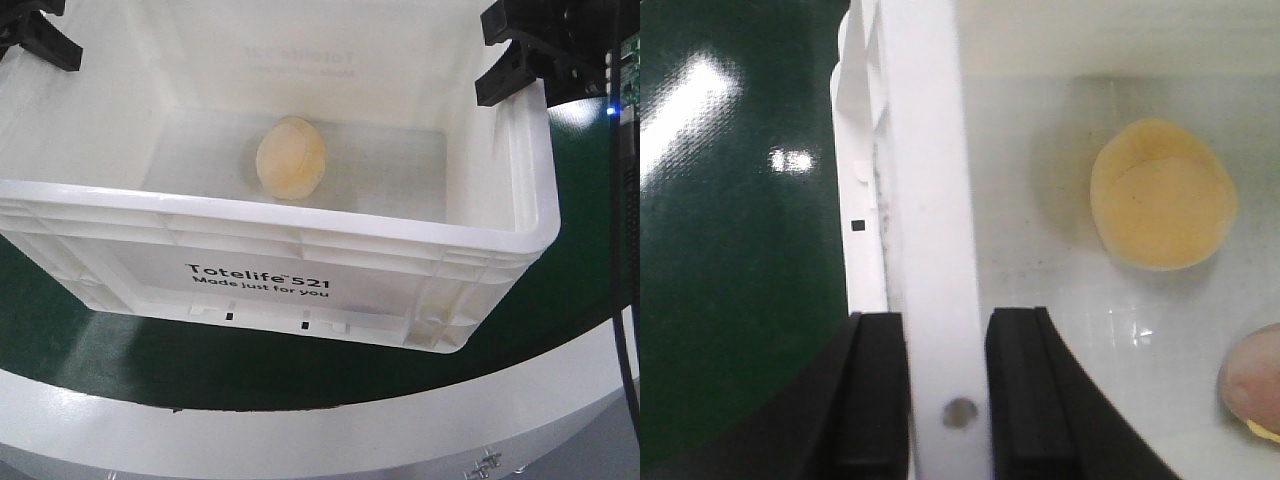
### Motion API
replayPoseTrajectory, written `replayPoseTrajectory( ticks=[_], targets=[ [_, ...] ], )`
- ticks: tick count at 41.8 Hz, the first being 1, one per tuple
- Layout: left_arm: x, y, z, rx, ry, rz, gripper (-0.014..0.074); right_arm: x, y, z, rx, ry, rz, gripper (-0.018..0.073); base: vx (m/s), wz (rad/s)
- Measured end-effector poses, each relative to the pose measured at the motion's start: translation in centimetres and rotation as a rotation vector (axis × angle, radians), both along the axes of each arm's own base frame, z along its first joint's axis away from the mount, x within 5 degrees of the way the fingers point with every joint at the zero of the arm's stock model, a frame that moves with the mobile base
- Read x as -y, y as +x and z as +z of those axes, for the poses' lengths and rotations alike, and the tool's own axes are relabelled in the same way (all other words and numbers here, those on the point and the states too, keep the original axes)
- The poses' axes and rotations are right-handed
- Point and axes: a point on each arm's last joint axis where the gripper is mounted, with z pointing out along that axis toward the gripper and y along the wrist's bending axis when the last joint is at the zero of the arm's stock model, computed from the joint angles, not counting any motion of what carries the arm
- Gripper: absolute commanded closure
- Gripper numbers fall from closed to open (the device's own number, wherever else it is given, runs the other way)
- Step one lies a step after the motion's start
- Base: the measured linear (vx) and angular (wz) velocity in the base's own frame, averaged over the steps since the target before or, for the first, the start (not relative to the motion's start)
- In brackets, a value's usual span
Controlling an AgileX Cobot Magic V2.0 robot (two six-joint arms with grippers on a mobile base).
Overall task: Place moving items into box and shelve
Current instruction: 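Hold the tote with both grippers while the base turns away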
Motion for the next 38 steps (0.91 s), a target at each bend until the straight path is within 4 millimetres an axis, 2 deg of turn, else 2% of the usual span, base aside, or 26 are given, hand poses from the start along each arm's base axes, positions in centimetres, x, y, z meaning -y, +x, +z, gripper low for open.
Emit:
replayPoseTrajectory(
  ticks=[38],
  targets=[
    [0.00, 0.02, 0.01, 0.003, 0.000, 0.001, 0.0597, 0.06, -0.10, 0.10, 0.004, 0.001, -0.001, 0.0563, -0.11, -0.01]
  ],
)
